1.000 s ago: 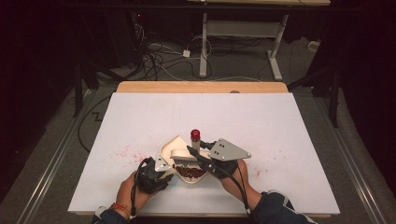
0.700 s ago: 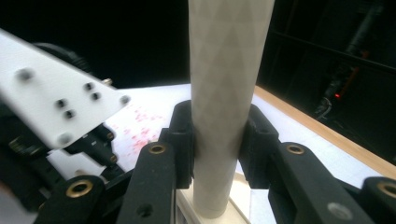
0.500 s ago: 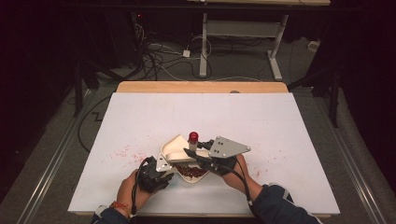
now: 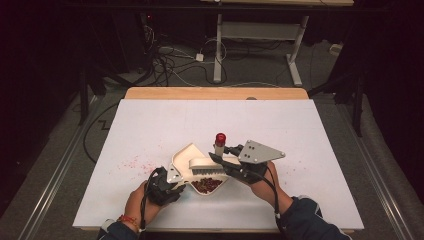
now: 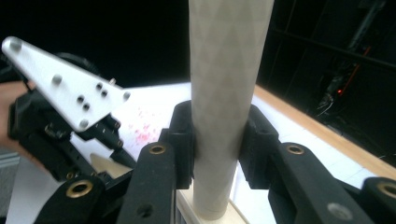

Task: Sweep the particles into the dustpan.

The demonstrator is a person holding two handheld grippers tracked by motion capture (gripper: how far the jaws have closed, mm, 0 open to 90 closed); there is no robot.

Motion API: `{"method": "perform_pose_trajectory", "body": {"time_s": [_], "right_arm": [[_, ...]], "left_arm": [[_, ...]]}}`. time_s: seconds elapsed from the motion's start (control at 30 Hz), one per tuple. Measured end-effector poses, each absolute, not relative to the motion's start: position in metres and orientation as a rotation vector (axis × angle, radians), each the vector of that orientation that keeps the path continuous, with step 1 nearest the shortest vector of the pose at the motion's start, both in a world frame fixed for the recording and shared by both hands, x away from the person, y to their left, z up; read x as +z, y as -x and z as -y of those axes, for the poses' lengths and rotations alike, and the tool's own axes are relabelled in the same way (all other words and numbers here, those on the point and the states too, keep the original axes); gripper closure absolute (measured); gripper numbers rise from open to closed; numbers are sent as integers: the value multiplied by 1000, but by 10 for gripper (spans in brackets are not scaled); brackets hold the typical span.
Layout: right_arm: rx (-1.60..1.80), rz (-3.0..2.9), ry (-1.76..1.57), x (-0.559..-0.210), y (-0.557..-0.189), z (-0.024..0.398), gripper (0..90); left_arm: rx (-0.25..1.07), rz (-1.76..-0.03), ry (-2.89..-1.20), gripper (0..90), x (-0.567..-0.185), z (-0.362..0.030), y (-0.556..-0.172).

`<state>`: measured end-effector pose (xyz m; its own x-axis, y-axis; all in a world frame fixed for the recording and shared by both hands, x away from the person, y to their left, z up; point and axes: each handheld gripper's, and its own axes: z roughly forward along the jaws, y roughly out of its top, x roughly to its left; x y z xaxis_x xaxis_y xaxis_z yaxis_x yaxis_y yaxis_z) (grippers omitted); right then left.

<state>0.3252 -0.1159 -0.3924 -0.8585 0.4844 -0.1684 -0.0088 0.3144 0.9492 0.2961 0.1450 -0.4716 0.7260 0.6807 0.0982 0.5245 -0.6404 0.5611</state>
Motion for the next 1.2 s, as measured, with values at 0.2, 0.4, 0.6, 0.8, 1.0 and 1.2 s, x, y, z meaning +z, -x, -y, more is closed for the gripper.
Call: {"method": "perform_pose_trajectory", "body": {"time_s": [0.2, 0.4, 0.6, 0.8, 1.0, 1.2], "right_arm": [[1568, -2108, -457, -375, -322, 130, 701], [1548, -2062, -505, -362, -322, 159, 701], [1508, -2025, -574, -360, -324, 186, 701], [1476, -1998, -617, -357, -323, 208, 702], [1460, -1969, -651, -357, -321, 227, 702], [1453, -1906, -688, -360, -314, 247, 701]], "left_arm": [[412, -915, -2419, 635, -471, -147, -295], [404, -923, -2415, 635, -471, -149, -296], [402, -921, -2414, 635, -470, -149, -296], [394, -922, -2410, 635, -471, -150, -297], [389, -918, -2411, 635, -472, -150, -299], [392, -913, -2417, 635, -472, -150, -299]]}}
